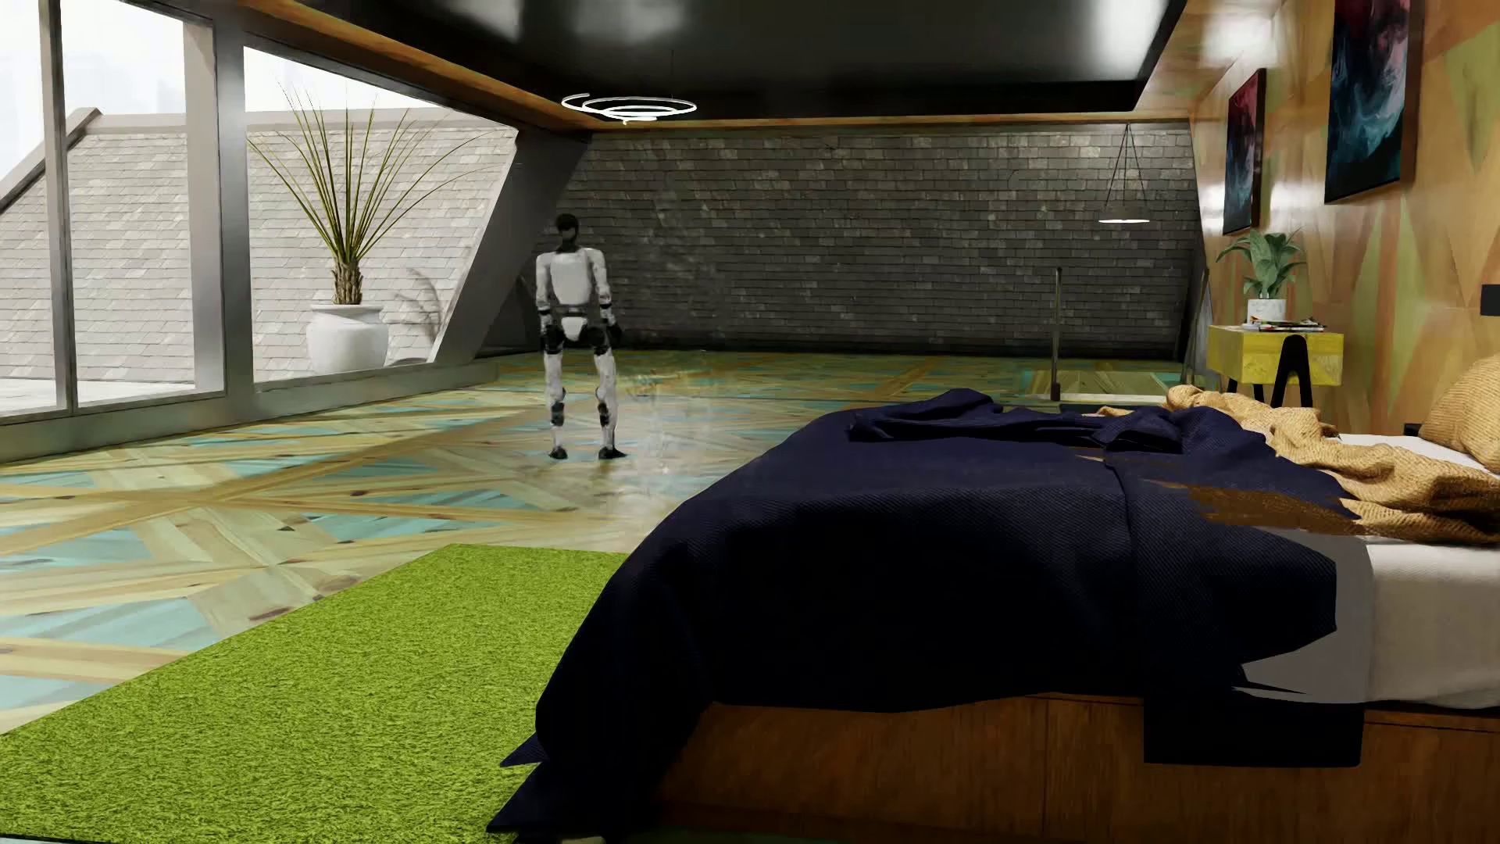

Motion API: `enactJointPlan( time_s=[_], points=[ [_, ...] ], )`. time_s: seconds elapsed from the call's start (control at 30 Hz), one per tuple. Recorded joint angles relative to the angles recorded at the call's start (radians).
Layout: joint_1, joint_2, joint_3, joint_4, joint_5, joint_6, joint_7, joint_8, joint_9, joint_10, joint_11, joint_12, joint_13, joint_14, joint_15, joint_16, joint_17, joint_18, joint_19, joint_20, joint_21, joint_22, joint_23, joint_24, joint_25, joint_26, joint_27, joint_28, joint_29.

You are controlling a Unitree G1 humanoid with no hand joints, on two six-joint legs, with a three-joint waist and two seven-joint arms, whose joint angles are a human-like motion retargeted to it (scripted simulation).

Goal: Go to the bed

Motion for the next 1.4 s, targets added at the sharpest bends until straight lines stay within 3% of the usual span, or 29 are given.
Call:
enactJointPlan(
  time_s=[0.1, 0.27, 0.5, 0.77, 0.93, 1.0, 1.07, 1.1, 1.17, 1.2, 1.27, 1.33, 1.37, 1.4],
  points=[
    [0.047, 0.022, -0.014, 0.036, 0.052, 0.017, 0.064, 0.060, -0.003, -0.012, -0.046, -0.002, 0.018, 0.007, 0.011, 0.000, 0.007, -0.023, -0.007, 0.008, -0.017, 0.010, 0.017, -0.005, 0.004, 0.021, -0.004, -0.007, -0.003],
    [0.115, 0.014, -0.029, 0.086, 0.117, 0.046, 0.171, 0.159, -0.008, -0.026, -0.039, -0.024, 0.036, 0.014, -0.009, -0.010, 0.012, -0.064, -0.029, -0.017, -0.060, -0.015, 0.074, -0.009, -0.006, 0.008, 0.016, -0.006, -0.006],
    [0.179, -0.006, -0.042, 0.156, 0.213, 0.082, 0.312, 0.281, -0.019, -0.028, -0.038, -0.068, 0.056, 0.022, -0.021, -0.005, 0.023, -0.117, -0.065, -0.074, -0.115, -0.021, 0.087, -0.005, -0.013, -0.005, 0.003, -0.022, -0.011],
    [0.211, -0.017, -0.049, 0.244, 0.301, 0.111, 0.393, 0.347, -0.027, 0.019, -0.021, -0.098, 0.084, 0.027, -0.038, -0.015, 0.045, -0.167, -0.102, -0.102, -0.146, -0.015, 0.073, 0.010, -0.027, -0.018, 0.002, -0.036, -0.005],
    [0.184, -0.040, -0.041, 0.357, 0.365, 0.133, 0.398, 0.379, -0.020, 0.173, 0.021, -0.087, 0.078, 0.000, -0.053, -0.005, 0.058, -0.185, -0.121, -0.094, -0.147, -0.009, 0.059, 0.017, -0.037, -0.016, -0.013, -0.033, -0.002],
    [0.141, -0.053, -0.033, 0.413, 0.397, 0.149, 0.332, 0.395, -0.011, 0.275, 0.047, -0.083, 0.070, -0.006, -0.060, 0.003, 0.060, -0.174, -0.126, -0.089, -0.147, -0.012, 0.047, 0.008, -0.035, -0.018, -0.019, -0.017, 0.000],
    [0.061, -0.062, -0.015, 0.414, 0.429, 0.165, 0.113, 0.428, 0.001, 0.368, 0.072, -0.071, 0.069, -0.002, -0.064, 0.008, 0.052, -0.147, -0.126, -0.080, -0.151, -0.021, 0.040, -0.002, -0.031, -0.027, -0.033, 0.015, -0.002],
    [0.015, -0.068, -0.003, 0.373, 0.441, 0.171, -0.051, 0.453, 0.007, 0.402, 0.085, -0.064, 0.061, -0.001, -0.063, 0.002, 0.050, -0.142, -0.123, -0.078, -0.154, -0.025, 0.045, -0.006, -0.030, -0.027, -0.037, 0.037, -0.001],
    [-0.054, -0.091, 0.016, 0.220, 0.459, 0.179, -0.416, 0.511, 0.016, 0.468, 0.114, -0.048, 0.044, -0.006, -0.061, -0.002, 0.041, -0.178, -0.114, -0.062, -0.155, -0.038, 0.052, -0.022, -0.031, -0.036, -0.044, 0.076, 0.005],
    [-0.064, -0.108, 0.021, 0.101, 0.463, 0.179, -0.609, 0.544, 0.018, 0.499, 0.129, -0.035, 0.030, -0.022, -0.058, -0.004, 0.040, -0.218, -0.106, -0.051, -0.151, -0.052, 0.056, -0.028, -0.034, -0.041, -0.044, 0.093, 0.008],
    [-0.038, -0.155, 0.019, -0.097, 0.465, 0.170, -0.864, 0.618, 0.022, 0.519, 0.161, -0.022, 0.011, -0.047, -0.047, -0.006, 0.027, -0.220, -0.085, -0.033, -0.140, -0.062, 0.055, -0.040, -0.038, -0.050, -0.054, 0.122, 0.014],
    [-0.007, -0.207, 0.019, -0.180, 0.476, 0.155, -0.958, 0.718, 0.029, 0.485, 0.194, -0.006, -0.018, -0.073, -0.028, -0.012, 0.016, -0.223, -0.057, -0.017, -0.122, -0.074, 0.053, -0.048, -0.042, -0.058, -0.060, 0.146, 0.020],
    [0.001, -0.235, 0.019, -0.188, 0.489, 0.147, -0.951, 0.775, 0.035, 0.450, 0.210, 0.001, -0.033, -0.099, -0.016, -0.015, 0.011, -0.217, -0.041, -0.011, -0.114, -0.079, 0.051, -0.052, -0.041, -0.062, -0.062, 0.154, 0.023],
    [0.004, -0.260, 0.017, -0.181, 0.503, 0.139, -0.881, 0.829, 0.042, 0.407, 0.220, 0.006, -0.047, -0.128, -0.001, -0.017, 0.007, -0.138, -0.025, -0.009, -0.108, -0.081, 0.045, -0.054, -0.038, -0.066, -0.065, 0.158, 0.024]
  ],
)
